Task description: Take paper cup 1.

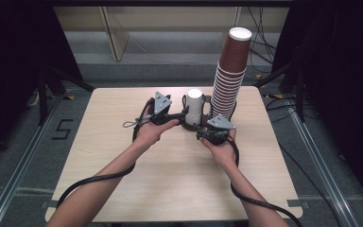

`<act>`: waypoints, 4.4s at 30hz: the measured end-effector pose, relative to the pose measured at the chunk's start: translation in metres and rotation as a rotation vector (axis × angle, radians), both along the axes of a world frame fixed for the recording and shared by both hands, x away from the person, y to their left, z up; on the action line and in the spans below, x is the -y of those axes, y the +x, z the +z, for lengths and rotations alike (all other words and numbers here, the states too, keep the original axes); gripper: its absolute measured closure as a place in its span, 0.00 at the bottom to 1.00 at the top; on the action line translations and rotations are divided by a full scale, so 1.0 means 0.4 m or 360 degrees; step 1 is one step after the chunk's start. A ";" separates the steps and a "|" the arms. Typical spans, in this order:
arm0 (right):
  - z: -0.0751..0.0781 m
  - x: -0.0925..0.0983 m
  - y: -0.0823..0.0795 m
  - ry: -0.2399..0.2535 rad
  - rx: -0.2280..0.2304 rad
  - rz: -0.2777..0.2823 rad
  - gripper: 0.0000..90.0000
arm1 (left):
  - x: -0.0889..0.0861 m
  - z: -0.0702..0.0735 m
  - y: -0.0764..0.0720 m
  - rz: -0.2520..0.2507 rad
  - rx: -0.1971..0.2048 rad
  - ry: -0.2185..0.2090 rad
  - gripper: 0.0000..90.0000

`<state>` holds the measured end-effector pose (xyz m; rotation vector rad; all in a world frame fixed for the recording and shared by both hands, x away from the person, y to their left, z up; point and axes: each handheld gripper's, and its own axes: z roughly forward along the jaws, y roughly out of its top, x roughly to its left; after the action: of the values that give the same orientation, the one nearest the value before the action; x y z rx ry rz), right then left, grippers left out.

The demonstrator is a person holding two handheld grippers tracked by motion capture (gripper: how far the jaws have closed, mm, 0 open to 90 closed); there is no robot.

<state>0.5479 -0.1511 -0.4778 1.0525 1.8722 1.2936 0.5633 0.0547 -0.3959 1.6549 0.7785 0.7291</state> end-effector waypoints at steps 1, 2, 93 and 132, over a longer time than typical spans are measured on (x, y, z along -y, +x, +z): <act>0.000 -0.006 0.005 0.0004 -0.0020 -0.0002 0.40 | 0.007 -0.001 0.007 -0.0005 -0.0011 -0.0002 0.23; -0.002 -0.016 0.017 0.0018 -0.0025 0.0001 0.40 | 0.017 -0.003 0.019 -0.0001 -0.0007 0.0001 0.24; -0.066 -0.095 0.114 0.0113 -0.0118 -0.0285 0.33 | 0.108 -0.055 0.169 -0.0030 -0.0096 0.0092 0.37; -0.066 -0.098 0.115 0.0111 -0.0143 -0.0257 0.31 | 0.133 -0.061 0.189 0.0002 -0.0139 0.0110 0.36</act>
<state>0.5937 -0.1120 -0.5041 1.2898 1.7771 1.2440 0.6388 0.0015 -0.4201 1.7584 0.8242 0.6955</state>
